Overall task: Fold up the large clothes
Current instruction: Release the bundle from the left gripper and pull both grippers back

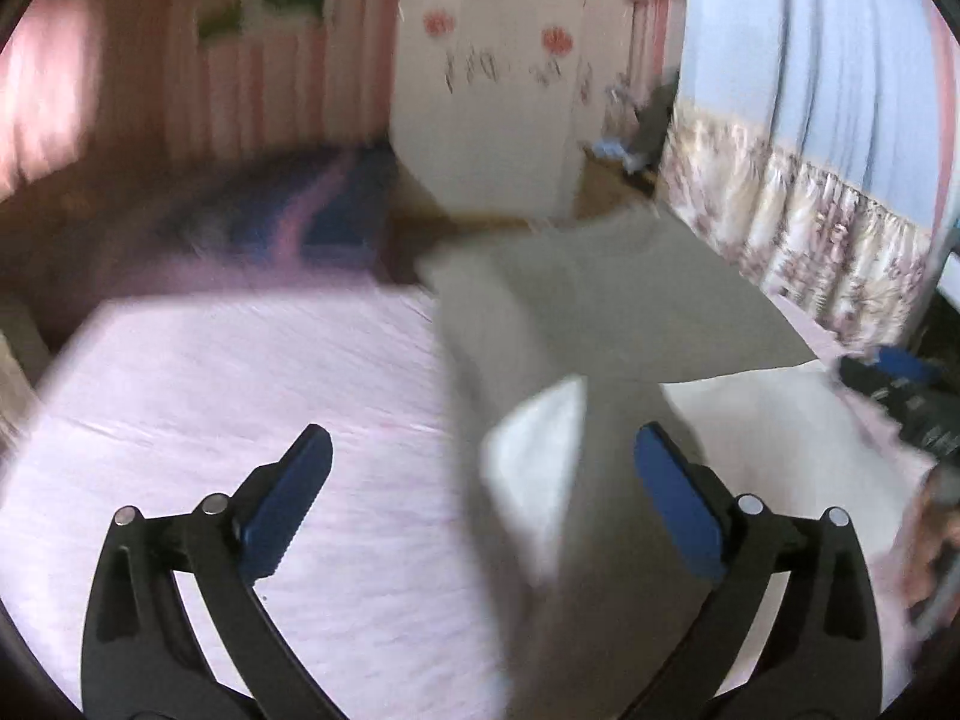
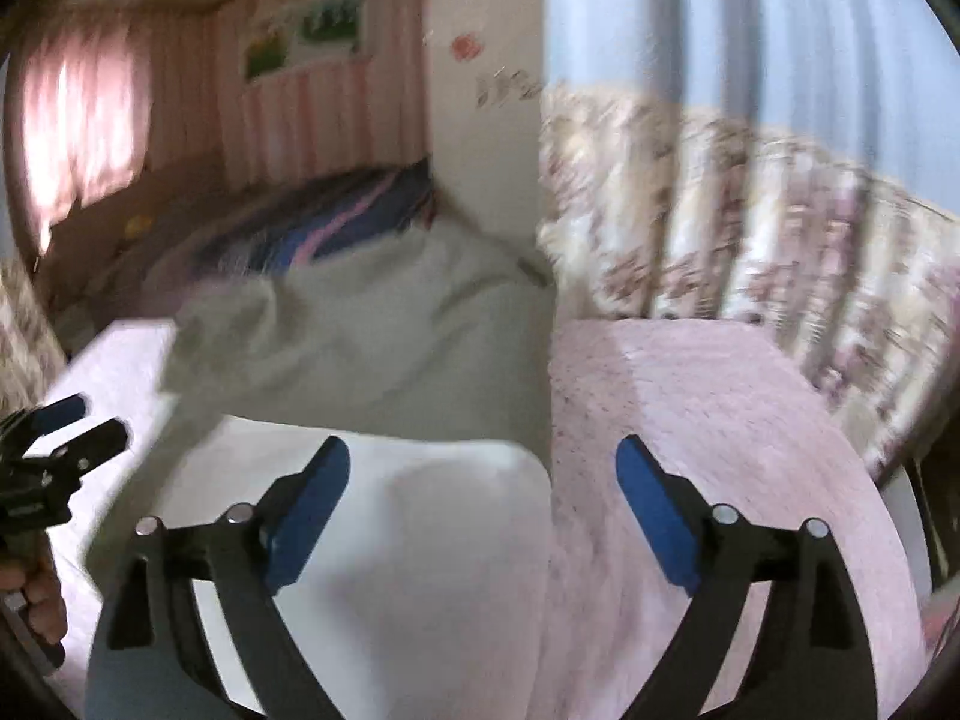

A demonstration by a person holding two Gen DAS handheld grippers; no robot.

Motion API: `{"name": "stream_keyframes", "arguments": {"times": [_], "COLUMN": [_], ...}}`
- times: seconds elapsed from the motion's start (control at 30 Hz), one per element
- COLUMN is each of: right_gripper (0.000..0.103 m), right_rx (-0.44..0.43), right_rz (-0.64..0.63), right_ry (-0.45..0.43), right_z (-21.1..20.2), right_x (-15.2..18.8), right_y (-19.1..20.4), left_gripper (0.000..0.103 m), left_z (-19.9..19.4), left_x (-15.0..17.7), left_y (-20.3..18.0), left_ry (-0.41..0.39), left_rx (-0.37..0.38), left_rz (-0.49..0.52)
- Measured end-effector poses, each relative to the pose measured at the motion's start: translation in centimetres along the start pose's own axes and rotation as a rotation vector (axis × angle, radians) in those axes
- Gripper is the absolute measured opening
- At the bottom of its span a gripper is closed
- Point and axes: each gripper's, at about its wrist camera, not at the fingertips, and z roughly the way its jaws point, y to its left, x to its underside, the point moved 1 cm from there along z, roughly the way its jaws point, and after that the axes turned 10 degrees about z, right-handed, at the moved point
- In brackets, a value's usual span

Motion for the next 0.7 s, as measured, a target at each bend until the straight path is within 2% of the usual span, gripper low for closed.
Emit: {"name": "stream_keyframes", "arguments": {"times": [0.03, 0.1, 0.17, 0.2, 0.23, 0.3, 0.37, 0.47, 0.53, 0.6, 0.7], "right_gripper": [0.099, 0.101, 0.101, 0.101, 0.101, 0.101, 0.101, 0.101, 0.101, 0.101, 0.101], "right_rx": [0.005, 0.071, 0.117, 0.094, 0.026, -0.049, -0.093, -0.097, -0.114, -0.124, -0.109], "right_rz": [0.010, 0.053, 0.109, 0.129, 0.142, 0.151, 0.083, -0.032, -0.052, -0.052, -0.054], "right_ry": [-0.030, -0.115, -0.186, -0.185, -0.156, -0.131, -0.159, -0.204, -0.181, -0.168, -0.181], "right_z": [-1.5, -5.1, -7.7, -8.5, -9.1, -9.5, -10.4, -10.8, -10.6, -10.5, -10.9], "right_x": [0.2, 2.2, 3.9, 4.9, 5.7, 6.8, 7.7, 8.6, 9.0, 9.1, 9.3], "right_y": [0.0, 0.6, 0.3, 0.2, 0.3, 0.7, 2.2, 4.1, 4.5, 4.5, 4.5], "left_gripper": [0.100, 0.100, 0.100, 0.100, 0.100, 0.100, 0.100, 0.100, 0.100, 0.100, 0.100], "left_z": [-1.5, -4.3, -6.4, -7.6, -8.5, -10.4, -11.6, -13.0, -13.9, -13.9, -13.5], "left_x": [0.4, 1.3, 2.1, 2.7, 3.4, 5.0, 6.2, 5.9, 6.0, 6.0, 5.8], "left_y": [0.7, 2.0, 2.6, 2.6, 2.5, 2.1, 1.9, 2.2, 2.2, 2.1, 2.6], "left_ry": [-0.027, -0.056, -0.074, -0.086, -0.106, -0.168, -0.218, -0.290, -0.343, -0.349, -0.319], "left_rx": [-0.040, -0.092, -0.097, -0.106, -0.117, -0.148, -0.151, -0.126, -0.199, -0.256, -0.232], "left_rz": [0.002, -0.028, -0.049, -0.044, -0.034, -0.016, -0.021, -0.041, -0.005, 0.015, -0.026]}}
